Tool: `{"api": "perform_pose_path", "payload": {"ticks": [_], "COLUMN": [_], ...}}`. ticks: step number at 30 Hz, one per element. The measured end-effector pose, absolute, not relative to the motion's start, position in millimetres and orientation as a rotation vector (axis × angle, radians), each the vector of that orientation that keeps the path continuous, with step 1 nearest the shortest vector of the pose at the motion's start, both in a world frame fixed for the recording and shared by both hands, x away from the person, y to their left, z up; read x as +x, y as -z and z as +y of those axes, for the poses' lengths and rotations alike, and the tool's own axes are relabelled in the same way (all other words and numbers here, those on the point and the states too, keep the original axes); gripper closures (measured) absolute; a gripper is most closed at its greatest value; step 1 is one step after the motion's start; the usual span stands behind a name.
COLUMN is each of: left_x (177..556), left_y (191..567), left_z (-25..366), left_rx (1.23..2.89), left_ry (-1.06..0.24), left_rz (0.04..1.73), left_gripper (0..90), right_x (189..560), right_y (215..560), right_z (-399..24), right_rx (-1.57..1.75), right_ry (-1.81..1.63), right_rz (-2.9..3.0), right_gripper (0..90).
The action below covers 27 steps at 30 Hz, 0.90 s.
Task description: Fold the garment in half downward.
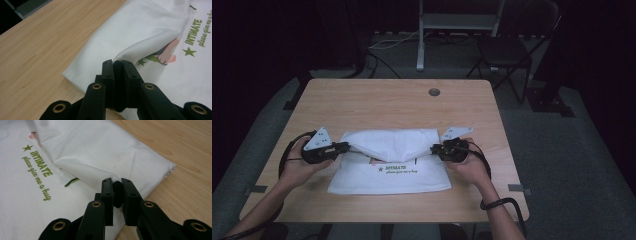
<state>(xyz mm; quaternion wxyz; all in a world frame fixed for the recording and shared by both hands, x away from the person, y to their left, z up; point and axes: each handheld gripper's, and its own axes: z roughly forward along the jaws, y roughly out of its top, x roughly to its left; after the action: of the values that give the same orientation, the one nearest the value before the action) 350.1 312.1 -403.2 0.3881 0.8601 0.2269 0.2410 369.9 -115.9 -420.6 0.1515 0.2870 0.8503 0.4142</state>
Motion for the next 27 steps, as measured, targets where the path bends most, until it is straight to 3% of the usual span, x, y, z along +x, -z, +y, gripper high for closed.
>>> {"api": "perform_pose_path", "payload": {"ticks": [27], "left_x": [330.7], "left_y": [402.8], "left_z": [316.7], "left_rx": [2.177], "left_ry": [-0.609], "left_rz": [0.551], "left_gripper": [81.2], "right_x": [350.4], "right_y": [414.4], "right_z": [-118.3], "right_rx": [0.773], "right_ry": [-1.218], "right_rz": [2.437], "right_gripper": [81.3]}}
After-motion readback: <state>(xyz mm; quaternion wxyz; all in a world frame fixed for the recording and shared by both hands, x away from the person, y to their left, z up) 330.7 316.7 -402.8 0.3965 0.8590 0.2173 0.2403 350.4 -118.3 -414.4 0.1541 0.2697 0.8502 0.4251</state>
